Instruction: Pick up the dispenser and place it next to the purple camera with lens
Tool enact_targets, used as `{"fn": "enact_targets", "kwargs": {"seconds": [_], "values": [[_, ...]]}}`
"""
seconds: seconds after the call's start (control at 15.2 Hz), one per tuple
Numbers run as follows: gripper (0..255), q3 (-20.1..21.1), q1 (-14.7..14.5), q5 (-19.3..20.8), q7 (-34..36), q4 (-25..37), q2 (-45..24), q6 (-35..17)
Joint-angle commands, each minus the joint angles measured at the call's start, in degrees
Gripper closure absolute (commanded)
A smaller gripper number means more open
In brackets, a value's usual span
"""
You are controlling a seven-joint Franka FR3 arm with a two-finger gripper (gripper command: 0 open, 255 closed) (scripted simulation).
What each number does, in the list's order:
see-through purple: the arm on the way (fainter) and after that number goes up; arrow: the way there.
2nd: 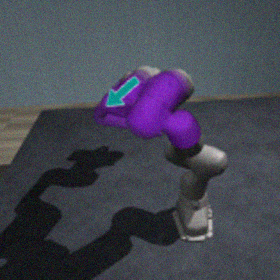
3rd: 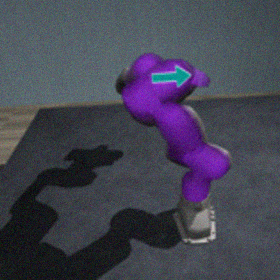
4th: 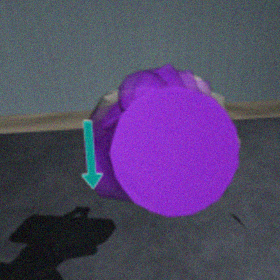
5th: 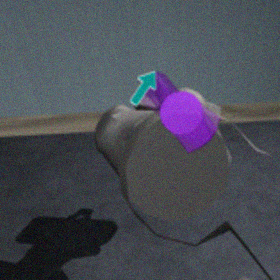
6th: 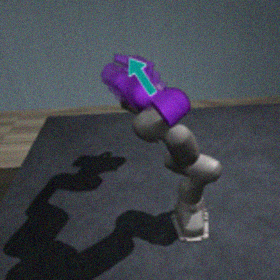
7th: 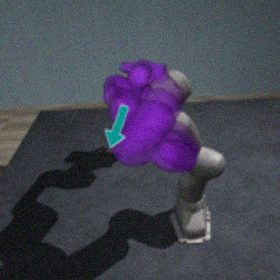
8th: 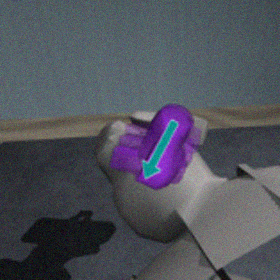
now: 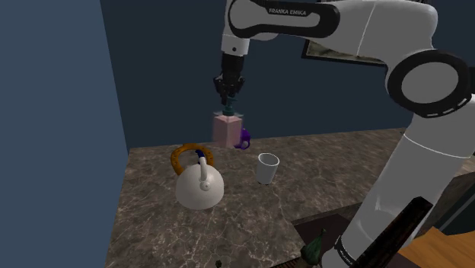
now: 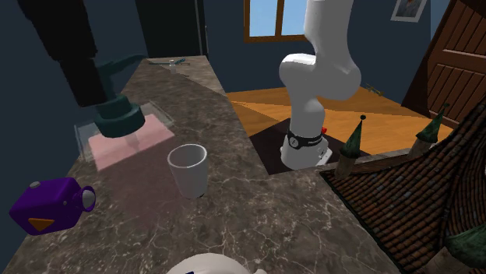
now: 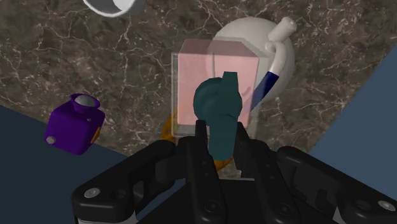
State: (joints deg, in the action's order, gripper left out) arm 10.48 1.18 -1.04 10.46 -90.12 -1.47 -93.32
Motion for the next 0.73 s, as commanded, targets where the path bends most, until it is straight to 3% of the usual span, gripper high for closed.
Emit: {"fn": "enact_targets", "kwargs": {"seconds": [0.0, 0.66], "values": [[255, -1.1, 1.2, 0.4, -2.3, 2.7, -2.6, 0.2], [255, -4.9, 6.1, 1.3, -11.4, 20.7, -18.5, 2.6]]}}
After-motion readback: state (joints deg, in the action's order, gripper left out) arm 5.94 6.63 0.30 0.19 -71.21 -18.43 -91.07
